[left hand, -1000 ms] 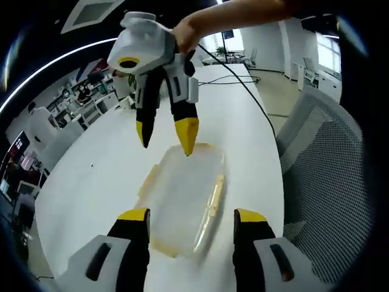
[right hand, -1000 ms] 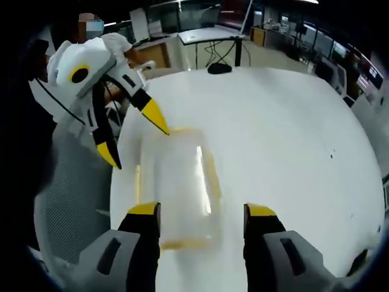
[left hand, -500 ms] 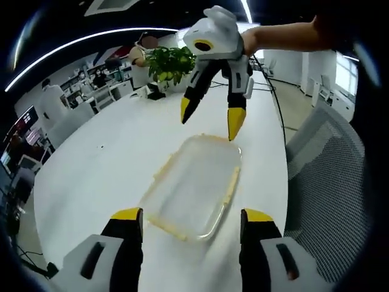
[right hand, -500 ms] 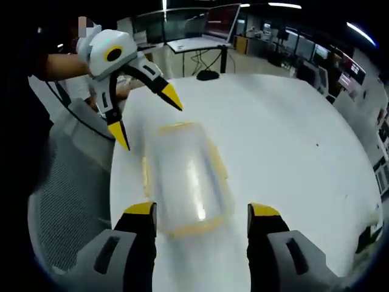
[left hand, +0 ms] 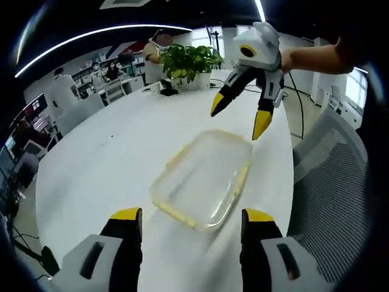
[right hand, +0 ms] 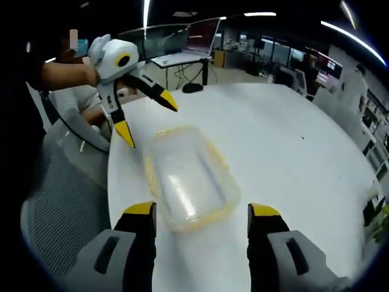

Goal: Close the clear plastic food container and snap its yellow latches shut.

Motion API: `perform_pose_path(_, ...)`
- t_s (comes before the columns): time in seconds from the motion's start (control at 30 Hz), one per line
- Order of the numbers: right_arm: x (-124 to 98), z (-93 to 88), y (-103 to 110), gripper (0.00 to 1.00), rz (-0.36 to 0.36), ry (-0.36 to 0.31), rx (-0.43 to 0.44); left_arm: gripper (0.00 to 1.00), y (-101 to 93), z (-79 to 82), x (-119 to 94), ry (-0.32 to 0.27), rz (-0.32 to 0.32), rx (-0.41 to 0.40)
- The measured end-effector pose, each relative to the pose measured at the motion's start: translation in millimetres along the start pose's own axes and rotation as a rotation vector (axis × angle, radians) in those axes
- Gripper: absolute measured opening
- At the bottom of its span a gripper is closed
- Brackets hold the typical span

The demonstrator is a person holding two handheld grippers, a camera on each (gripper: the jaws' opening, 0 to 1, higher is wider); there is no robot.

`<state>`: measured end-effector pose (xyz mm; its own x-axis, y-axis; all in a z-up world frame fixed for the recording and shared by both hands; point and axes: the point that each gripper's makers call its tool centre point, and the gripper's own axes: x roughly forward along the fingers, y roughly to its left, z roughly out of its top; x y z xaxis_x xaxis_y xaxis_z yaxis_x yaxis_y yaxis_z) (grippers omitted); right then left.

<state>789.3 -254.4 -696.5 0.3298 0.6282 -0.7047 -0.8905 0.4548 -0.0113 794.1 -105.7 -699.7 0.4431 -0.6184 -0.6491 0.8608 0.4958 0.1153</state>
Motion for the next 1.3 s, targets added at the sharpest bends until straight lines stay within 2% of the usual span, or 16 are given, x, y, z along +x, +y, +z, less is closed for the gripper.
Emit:
perform_pose_path(0.43, 7, -20.4, 13, 0.54, -0.078, -0.053, 0.060, 0.58, -7.2, -7.3, 10, -0.015, 0.020, -0.047)
perform_pose_path(0.83, 16, -28.4, 13, 0.48, -0.155, -0.103, 0.077, 0.52, -8.7, -12.3, 17, -0.021, 0.055, -0.037)
perform_pose_path(1.3, 25, -25.3, 14, 0.43, -0.149, -0.116, 0.073, 0.43, -9.8, -14.6, 25, -0.035, 0.047, -0.055)
